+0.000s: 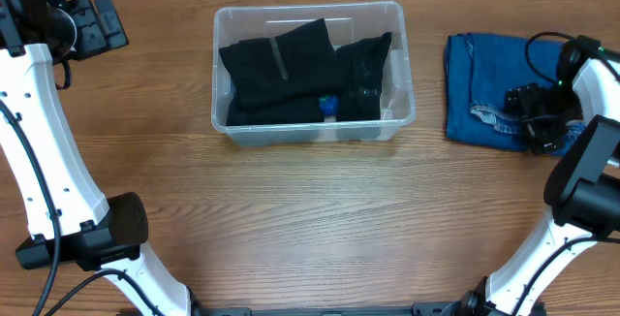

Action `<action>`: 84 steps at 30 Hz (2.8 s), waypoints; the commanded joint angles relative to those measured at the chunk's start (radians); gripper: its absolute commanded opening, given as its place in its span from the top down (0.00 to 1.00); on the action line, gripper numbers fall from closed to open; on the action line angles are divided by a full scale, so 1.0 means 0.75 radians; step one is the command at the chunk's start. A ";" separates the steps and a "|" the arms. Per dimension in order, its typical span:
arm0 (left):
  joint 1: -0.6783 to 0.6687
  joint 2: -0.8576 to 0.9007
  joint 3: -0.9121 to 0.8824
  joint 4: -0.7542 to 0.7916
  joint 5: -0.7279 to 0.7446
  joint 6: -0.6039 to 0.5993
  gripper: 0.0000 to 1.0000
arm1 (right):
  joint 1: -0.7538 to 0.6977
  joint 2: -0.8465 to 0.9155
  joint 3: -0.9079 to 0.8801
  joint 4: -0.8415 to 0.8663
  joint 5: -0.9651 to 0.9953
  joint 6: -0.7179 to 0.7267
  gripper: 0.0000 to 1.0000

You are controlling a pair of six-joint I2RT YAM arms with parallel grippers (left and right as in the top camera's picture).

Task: Pack container
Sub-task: 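Move right gripper to the folded blue jeans and grasp them, then lift the jeans with right gripper and carry them over the bin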

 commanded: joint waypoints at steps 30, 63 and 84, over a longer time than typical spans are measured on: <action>0.003 -0.025 -0.002 0.001 -0.006 -0.005 0.00 | 0.105 -0.192 -0.060 0.211 -0.041 -0.417 0.96; 0.003 -0.025 -0.002 0.001 -0.005 -0.005 0.00 | 0.592 -1.216 -0.014 0.385 -0.169 -0.275 0.96; 0.003 -0.025 -0.003 0.001 -0.006 -0.005 0.00 | 1.425 -0.764 -0.015 0.855 0.689 0.210 0.96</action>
